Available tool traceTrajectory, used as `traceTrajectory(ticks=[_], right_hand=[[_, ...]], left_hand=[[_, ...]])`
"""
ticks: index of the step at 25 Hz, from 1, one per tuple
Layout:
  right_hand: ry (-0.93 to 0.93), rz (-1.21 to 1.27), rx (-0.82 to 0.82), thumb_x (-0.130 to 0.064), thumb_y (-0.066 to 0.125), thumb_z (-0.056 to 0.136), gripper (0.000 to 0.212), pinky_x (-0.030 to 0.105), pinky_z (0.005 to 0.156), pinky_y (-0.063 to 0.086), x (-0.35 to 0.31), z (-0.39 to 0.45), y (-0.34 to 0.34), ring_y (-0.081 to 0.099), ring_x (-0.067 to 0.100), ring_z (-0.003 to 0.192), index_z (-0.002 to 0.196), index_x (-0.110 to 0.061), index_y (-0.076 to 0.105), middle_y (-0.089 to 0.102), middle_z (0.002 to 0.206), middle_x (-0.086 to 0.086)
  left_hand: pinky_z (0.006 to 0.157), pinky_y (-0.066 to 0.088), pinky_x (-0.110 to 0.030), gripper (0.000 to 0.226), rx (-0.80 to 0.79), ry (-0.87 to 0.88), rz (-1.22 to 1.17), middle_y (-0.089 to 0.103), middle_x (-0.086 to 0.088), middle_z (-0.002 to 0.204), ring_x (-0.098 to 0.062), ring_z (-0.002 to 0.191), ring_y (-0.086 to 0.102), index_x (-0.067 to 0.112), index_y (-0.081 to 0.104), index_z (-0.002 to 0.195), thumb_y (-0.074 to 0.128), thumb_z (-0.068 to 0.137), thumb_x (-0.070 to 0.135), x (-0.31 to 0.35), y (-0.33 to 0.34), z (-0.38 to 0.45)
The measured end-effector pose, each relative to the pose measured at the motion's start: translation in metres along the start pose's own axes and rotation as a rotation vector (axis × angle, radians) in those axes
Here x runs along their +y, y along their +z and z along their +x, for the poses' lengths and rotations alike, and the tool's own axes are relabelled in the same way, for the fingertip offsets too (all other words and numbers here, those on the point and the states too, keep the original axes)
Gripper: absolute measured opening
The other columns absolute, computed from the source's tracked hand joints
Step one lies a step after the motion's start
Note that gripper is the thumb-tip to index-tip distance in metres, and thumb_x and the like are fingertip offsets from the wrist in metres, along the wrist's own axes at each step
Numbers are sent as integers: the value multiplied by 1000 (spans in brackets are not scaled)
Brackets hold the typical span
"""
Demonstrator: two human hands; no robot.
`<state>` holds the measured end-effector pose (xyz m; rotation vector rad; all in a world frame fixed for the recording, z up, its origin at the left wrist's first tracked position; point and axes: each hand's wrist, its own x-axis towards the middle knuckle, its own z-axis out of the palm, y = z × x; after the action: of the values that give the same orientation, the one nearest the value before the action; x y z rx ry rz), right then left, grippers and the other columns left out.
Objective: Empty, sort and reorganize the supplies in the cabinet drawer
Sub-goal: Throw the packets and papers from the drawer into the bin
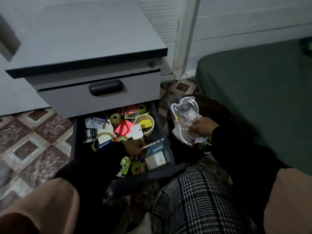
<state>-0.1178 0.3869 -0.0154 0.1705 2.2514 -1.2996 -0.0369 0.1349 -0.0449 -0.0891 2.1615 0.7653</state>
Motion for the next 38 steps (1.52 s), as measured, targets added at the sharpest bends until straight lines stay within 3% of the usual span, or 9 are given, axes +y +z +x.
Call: traceTrajectory(ticks=[6, 11, 13, 16, 19, 22, 31, 32, 38], right_hand=[[38, 104, 114, 6, 69, 77, 31, 14, 37, 39, 8, -3, -46, 50, 14, 50, 66, -11, 46, 51, 63, 8], [42, -35, 168, -9, 77, 74, 25, 28, 55, 43, 19, 2, -68, 53, 24, 60, 87, -3, 57, 56, 75, 15], [59, -163, 173, -19, 78, 75, 38, 34, 69, 46, 21, 6, -72, 57, 26, 80, 101, -3, 55, 54, 91, 11], [34, -85, 243, -14, 79, 73, 40, 41, 89, 46, 16, 11, -68, 56, 30, 103, 105, -5, 57, 52, 100, 7], [-16, -8, 192, -2, 75, 75, 26, 33, 66, 47, 3, 13, -50, 55, 25, 81, 74, -14, 52, 55, 81, 8], [-56, -5, 54, 2, 71, 77, 24, 26, 55, 45, -19, 10, -15, 52, 17, 64, 71, -14, 53, 54, 71, 6], [-114, -444, -213, -2, 70, 79, 16, 37, 73, 54, -49, 24, 106, 58, 23, 70, 69, -9, 60, 61, 72, 12], [-146, -584, -221, -4, 69, 80, 5, 39, 80, 53, -48, 25, 116, 60, 26, 77, 76, -5, 66, 66, 81, 15], [-226, -1235, -476, -15, 70, 83, 44, 31, 91, 46, -28, 30, 159, 56, 29, 115, 121, 1, 58, 59, 126, 16]], left_hand=[[48, 52, -21, 18, 42, 27, -699, 65, -2, 62, -10, 51, 60, 9, 58, 92, 54, 94, 26, 83, -36, 1], [74, 52, -35, 54, 119, 60, -718, 61, -20, 103, -29, 86, 61, 6, 60, 114, 65, 81, 48, 141, -26, 35], [66, 46, -27, 35, 133, 113, -741, 57, -11, 94, -21, 76, 55, 14, 61, 100, 60, 87, 46, 150, -22, 36], [92, 43, -34, 34, 231, 112, -799, 50, -3, 113, -21, 103, 52, 17, 52, 122, 55, 93, 34, 141, -22, 35], [78, 46, -29, 21, 307, 144, -831, 57, -5, 104, -18, 87, 55, 14, 59, 111, 54, 94, 26, 109, -28, 20], [67, 42, -23, 11, 327, 109, -851, 55, -3, 92, -13, 71, 51, 18, 58, 87, 52, 95, 21, 62, -32, 2], [59, 40, -26, 30, 394, -87, -307, 57, -9, 89, -19, 76, 49, 3, 57, 117, 58, 92, 20, -87, -27, -25], [63, 41, -28, 32, 398, -85, -180, 59, -10, 93, -21, 80, 52, 2, 58, 118, 58, 92, 21, -98, -28, -26], [94, 39, -25, 37, 257, -90, 255, 61, -10, 125, -23, 116, 56, 7, 56, 126, 58, 91, 19, -133, -13, -29]])
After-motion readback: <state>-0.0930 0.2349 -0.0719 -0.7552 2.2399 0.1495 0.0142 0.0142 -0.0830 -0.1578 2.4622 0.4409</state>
